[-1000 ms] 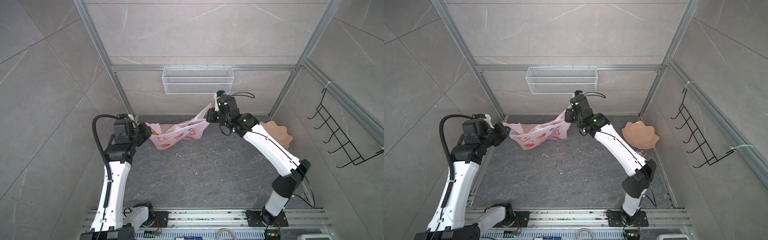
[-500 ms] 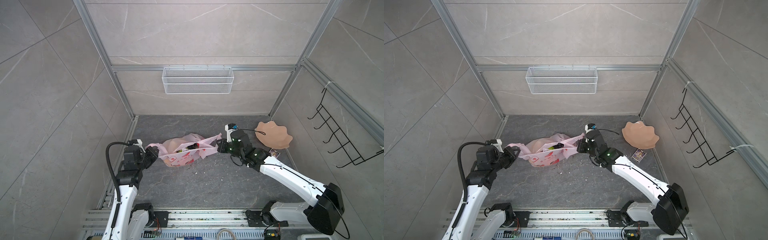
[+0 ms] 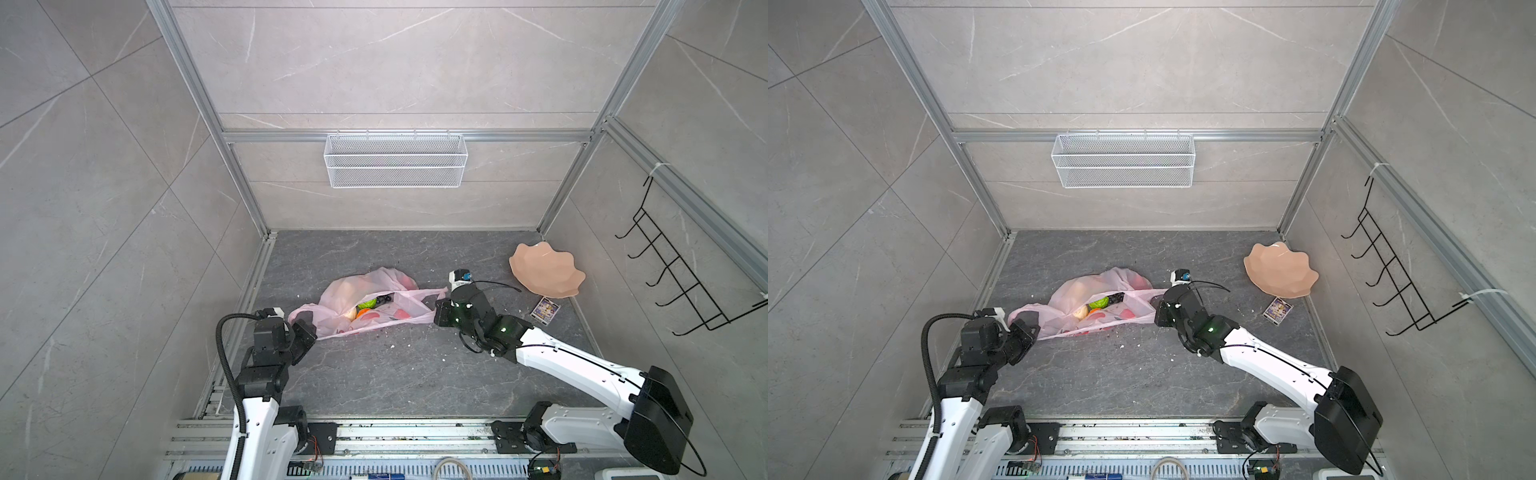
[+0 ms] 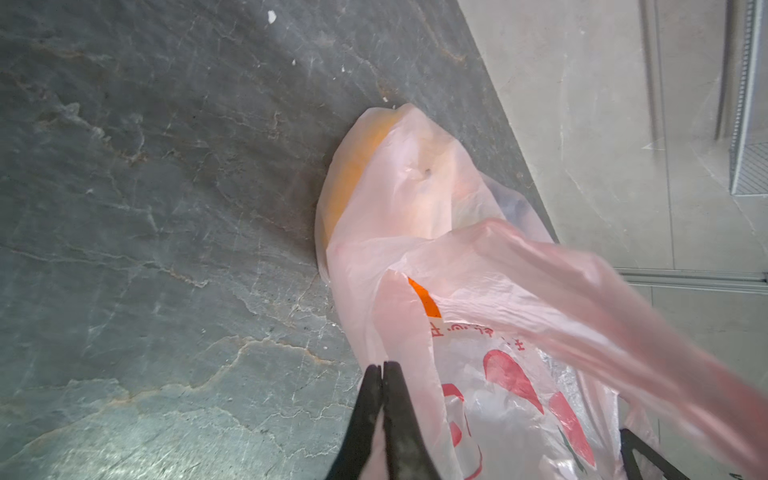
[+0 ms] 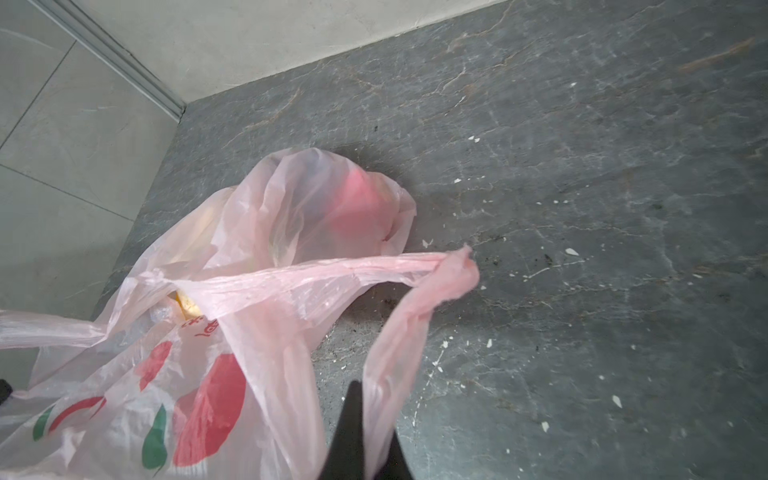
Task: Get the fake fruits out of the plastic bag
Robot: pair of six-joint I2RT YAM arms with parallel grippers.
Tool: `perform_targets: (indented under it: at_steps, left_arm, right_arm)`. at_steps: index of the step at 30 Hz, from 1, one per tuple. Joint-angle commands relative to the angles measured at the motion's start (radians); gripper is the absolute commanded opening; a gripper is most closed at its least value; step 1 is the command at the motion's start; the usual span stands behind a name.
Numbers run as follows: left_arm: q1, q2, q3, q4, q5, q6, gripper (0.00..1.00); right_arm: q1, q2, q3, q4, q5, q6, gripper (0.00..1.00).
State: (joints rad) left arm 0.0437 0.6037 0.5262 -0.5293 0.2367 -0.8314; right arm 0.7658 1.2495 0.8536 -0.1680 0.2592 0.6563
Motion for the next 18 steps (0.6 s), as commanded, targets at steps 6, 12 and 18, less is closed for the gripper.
perform_targets:
  at_steps: [6,12,18]
  left_arm:
    - [0.005,-0.046,0.073,-0.111,-0.067,0.062,0.35]
    - [0.003,-0.028,0.225,-0.282,-0.077,0.128,0.59]
    - [0.000,-0.016,0.410,-0.487,-0.109,0.178,0.72]
  right_arm:
    - [0.005,-0.016,-0.004,-0.006,0.029,0.002,0.00]
    - [0.015,-0.004,0.034,-0.020,0.015,-0.010,0.00]
    - [0.017,0.008,0.087,-0.074,0.044,-0.024,0.00]
